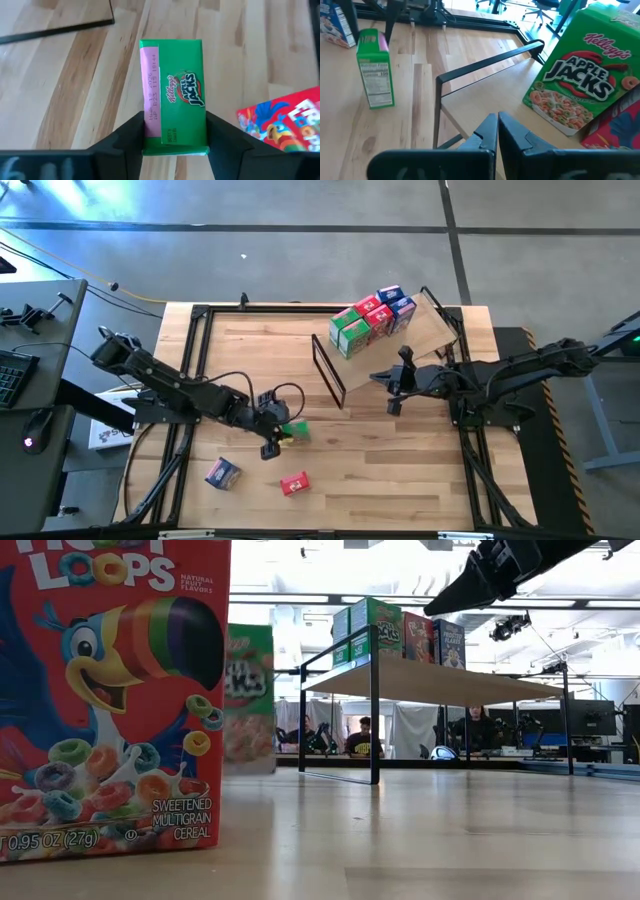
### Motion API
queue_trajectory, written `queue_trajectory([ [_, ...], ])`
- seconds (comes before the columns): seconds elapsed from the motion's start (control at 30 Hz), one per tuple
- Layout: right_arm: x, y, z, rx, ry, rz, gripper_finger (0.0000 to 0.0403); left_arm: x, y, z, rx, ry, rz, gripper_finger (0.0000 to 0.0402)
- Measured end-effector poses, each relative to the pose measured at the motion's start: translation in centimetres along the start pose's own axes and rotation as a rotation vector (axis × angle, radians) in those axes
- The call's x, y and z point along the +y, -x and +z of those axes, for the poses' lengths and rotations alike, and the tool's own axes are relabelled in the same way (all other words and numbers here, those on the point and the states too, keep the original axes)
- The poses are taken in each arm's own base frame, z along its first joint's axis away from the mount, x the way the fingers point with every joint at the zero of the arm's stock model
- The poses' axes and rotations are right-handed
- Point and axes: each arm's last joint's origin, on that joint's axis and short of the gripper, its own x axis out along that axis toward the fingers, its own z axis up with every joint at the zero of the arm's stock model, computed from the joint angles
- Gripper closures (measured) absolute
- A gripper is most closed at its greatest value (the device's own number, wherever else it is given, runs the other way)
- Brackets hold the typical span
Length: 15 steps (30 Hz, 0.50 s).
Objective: Stack cereal on shelf
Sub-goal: Put the green cereal box on the shelf and aligned with the other green cereal boxes
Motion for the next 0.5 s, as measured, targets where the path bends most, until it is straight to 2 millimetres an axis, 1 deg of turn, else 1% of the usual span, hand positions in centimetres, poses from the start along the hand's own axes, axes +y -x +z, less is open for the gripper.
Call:
queue_trajectory([
  [0.1, 0.3, 0.1, 0.0, 0.002, 0.008, 0.014, 0.0402, 0.3, 0.7, 0.8, -0.041, 0.015, -0.039, 0.0245],
  [0.17, 0.6, 0.3, -0.1, 0.004, 0.017, 0.027, 0.0402, 0.6, 1.7, 2.1, -0.086, 0.033, -0.072, 0.0245],
  [0.33, 1.5, 0.8, -0.2, 0.007, 0.026, 0.037, 0.0402, 1.5, 5.5, 6.7, -0.233, 0.075, -0.138, 0.0246],
  [0.4, 1.9, 1.0, -0.3, 0.014, 0.016, 0.055, 0.0402, 2.0, 7.0, 8.5, -0.264, 0.09, -0.13, 0.0246],
  [0.5, 2.5, 1.4, -0.5, 0.029, -0.001, 0.082, 0.0402, 3.0, 8.4, 11.0, -0.277, 0.086, -0.084, 0.0247],
])
